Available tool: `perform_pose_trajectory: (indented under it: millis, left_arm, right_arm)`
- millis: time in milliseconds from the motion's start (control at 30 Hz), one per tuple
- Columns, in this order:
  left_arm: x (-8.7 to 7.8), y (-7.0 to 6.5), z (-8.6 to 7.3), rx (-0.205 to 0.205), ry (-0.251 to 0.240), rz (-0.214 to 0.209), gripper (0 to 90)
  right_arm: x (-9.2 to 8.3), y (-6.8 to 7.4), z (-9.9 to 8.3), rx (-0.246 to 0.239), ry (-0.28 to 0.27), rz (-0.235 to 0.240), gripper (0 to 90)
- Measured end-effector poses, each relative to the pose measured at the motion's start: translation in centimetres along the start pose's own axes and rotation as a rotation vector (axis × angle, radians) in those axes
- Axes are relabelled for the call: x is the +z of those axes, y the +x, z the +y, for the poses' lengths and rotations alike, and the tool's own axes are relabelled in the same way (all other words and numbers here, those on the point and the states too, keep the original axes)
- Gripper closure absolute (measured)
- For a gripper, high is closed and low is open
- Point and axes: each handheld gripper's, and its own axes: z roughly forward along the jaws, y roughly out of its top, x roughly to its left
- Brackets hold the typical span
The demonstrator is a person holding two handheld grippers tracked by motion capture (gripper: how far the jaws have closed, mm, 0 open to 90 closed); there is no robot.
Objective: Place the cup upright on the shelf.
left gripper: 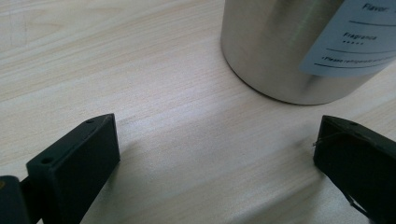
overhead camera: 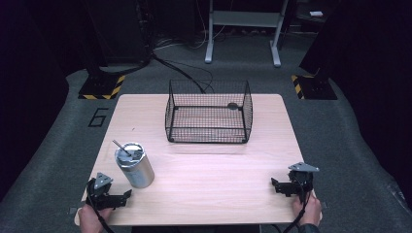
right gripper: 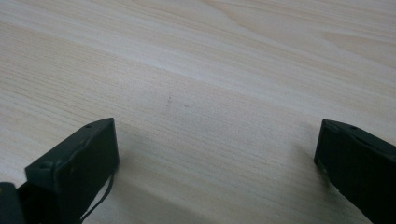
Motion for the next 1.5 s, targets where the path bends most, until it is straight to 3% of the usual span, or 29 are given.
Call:
perform_pose_trajectory:
  millis: [100,267,433,500,700,933,1367,1400,1500]
  left_arm:
    - [0.0,0.0,0.0,0.000,0.002,-0.001,0.2]
    - [-0.1,0.0,0.1,-0.012,0.013,0.011,0.1]
    - [0.0,-0.4,0.0,-0.041,-0.005,0.044,0.3]
    - [-0.1,-0.3,0.1,-0.040,0.018,0.034,0.2]
    - [0.2,-0.3,0.1,-0.036,-0.007,0.029,0.0]
    - [0.0,-0.6,0.1,-0.032,-0.001,0.023,0.0]
    - [-2.0,-1.5,1.2,-0.031,-0.072,-0.028,0.0]
    - [-2.6,-1.9,1.5,-0.031,-0.106,-0.027,0.0]
    - [-3.3,-2.1,2.1,-0.024,-0.138,-0.041,0.0]
  right_arm:
    - [0.1,0.2,0.0,0.004,-0.011,-0.006,0.0]
    - [0.2,0.4,0.2,-0.055,-0.018,-0.006,0.0]
    - [0.3,0.0,0.3,-0.034,0.003,0.029,0.0]
    - [0.3,0.0,0.3,-0.036,0.003,0.031,0.0]
    - [0.3,0.0,0.4,-0.036,0.003,0.034,0.0]
    - [0.3,0.0,0.4,-0.034,0.004,0.033,0.0]
    - [0.4,-0.1,0.4,-0.038,0.001,0.037,0.0]
    - [0.4,-0.1,0.4,-0.038,0.001,0.037,0.0]
    - [0.4,-0.1,0.4,-0.039,0.001,0.037,0.0]
